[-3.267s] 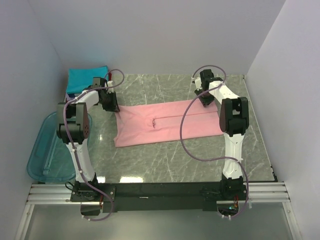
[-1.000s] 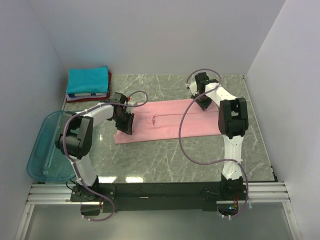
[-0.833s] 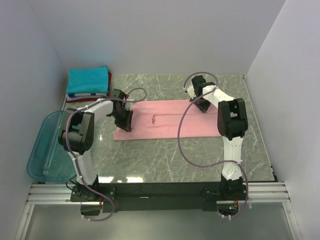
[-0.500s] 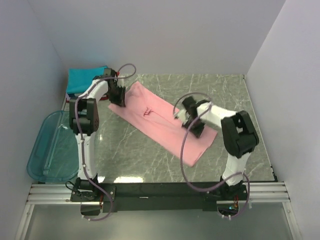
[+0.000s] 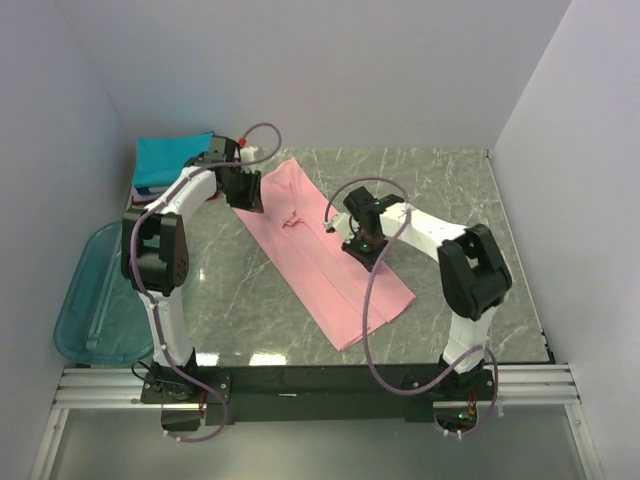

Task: Fold and stack the t-shirts
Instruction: Fold the tshirt

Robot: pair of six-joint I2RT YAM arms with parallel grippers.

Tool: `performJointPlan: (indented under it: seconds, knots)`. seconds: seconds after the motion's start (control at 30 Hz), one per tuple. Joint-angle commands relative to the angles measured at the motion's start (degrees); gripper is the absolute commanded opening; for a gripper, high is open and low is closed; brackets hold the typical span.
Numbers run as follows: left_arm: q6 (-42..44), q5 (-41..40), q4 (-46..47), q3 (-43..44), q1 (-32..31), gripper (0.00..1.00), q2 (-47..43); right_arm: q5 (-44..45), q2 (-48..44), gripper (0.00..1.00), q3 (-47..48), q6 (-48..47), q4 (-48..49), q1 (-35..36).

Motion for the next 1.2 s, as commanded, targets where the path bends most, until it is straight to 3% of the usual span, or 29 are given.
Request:
performJointPlan:
  seconds: [0.0,0.2,0.43,0.6,0.73,0.9,1.17]
  knots:
    - [-3.2,2.9,3.9,-5.7,-3.0,0.37,-2.3,4.3,5.4,0.26,2.8,0.5,2.7,0.2]
    - [-3.2,1.3,3.5,-6.3,-3.1,0.36,-1.2,2.0,9.9,0.23,1.0,1.5,1.9,1.5]
    - [-3.2,-0.3,2.0,-1.1,-3.7,0.36,4.4,-18.3,7.8,0.23,-3.4,5.3,-3.0,13.1]
    - [-3.0,-2.2,0.2,3.9,-5.3,0.36,9.4,-27.1,5.2,0.27,-1.4,7.3,-4.3,18.1]
    - [-3.2,-0.5,-0.4,7.3,-5.9,0.35,14.2,-29.5,0.8,0.35,1.4,8.2,-5.5,14.2]
    - [-4.0,1.0,1.4,11.6,-7.1,0.35,18.6,-25.1,-4.5,0.37,1.6,8.1,-4.2,5.7]
    - [-8.1,0.0,5.2,27.0,-7.1,0.38,26.7,-15.8,0.4,0.35,13.4,11.4,1.4,-10.1]
